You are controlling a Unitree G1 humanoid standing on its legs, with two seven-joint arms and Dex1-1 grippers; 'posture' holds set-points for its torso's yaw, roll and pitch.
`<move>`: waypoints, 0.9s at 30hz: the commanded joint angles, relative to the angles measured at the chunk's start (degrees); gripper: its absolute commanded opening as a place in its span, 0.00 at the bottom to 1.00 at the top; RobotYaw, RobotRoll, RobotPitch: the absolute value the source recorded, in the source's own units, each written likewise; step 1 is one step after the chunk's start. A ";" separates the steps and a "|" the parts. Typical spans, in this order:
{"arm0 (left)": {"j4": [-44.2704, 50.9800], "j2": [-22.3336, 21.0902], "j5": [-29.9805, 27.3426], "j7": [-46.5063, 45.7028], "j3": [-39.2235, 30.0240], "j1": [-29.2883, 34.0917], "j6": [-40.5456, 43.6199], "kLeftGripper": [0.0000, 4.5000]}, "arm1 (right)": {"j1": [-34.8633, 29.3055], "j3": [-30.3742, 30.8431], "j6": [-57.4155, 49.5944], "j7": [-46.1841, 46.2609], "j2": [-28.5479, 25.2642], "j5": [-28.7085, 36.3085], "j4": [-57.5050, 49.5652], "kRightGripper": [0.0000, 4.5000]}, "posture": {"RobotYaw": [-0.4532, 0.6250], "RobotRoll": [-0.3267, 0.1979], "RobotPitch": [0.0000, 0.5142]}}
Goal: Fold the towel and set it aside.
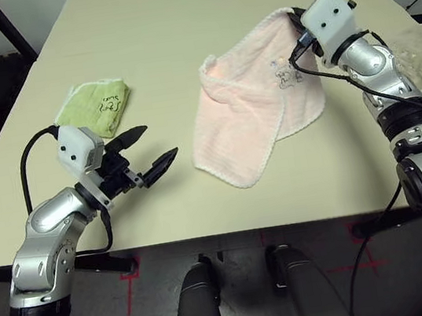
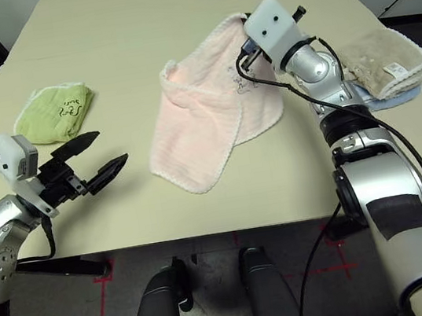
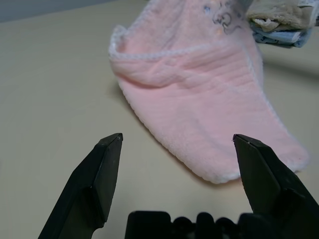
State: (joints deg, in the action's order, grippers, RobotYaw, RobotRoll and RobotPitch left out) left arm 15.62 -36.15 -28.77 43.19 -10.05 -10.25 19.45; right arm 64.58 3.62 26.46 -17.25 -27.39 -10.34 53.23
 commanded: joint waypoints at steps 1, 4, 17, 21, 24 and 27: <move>-1.48 0.67 0.80 -0.81 0.94 -1.58 0.77 1.00 | 2.28 -1.39 1.58 0.40 -0.87 0.89 1.03 0.00 | 0.32 0.62 0.32; -3.12 1.87 1.21 -3.14 1.42 -5.61 2.36 1.00 | 3.84 -1.17 2.34 0.06 -0.77 0.88 1.45 0.00 | 0.33 0.62 0.31; -16.00 9.03 9.31 -11.50 5.90 -23.29 1.59 1.00 | 7.04 -0.81 5.79 -0.76 0.69 1.04 0.46 0.00 | 0.32 0.62 0.31; -21.69 12.57 10.93 -14.07 6.20 -28.64 0.77 1.00 | 7.36 -0.74 7.15 -2.06 0.74 1.56 -0.15 0.00 | 0.31 0.62 0.31; -25.94 13.72 12.89 -14.88 7.35 -32.58 1.75 1.00 | 7.09 -0.81 8.55 -2.86 0.85 1.98 -1.18 0.00 | 0.31 0.62 0.31; -30.07 14.15 14.18 -14.60 8.50 -36.25 2.84 1.00 | 7.22 -1.04 9.77 -2.80 0.79 2.13 -1.64 0.00 | 0.30 0.62 0.32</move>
State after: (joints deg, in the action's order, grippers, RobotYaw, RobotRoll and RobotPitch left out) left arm -12.47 -22.40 -15.67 28.49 -2.65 -45.50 21.38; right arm 71.39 3.39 34.91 -19.66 -26.18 -9.14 53.13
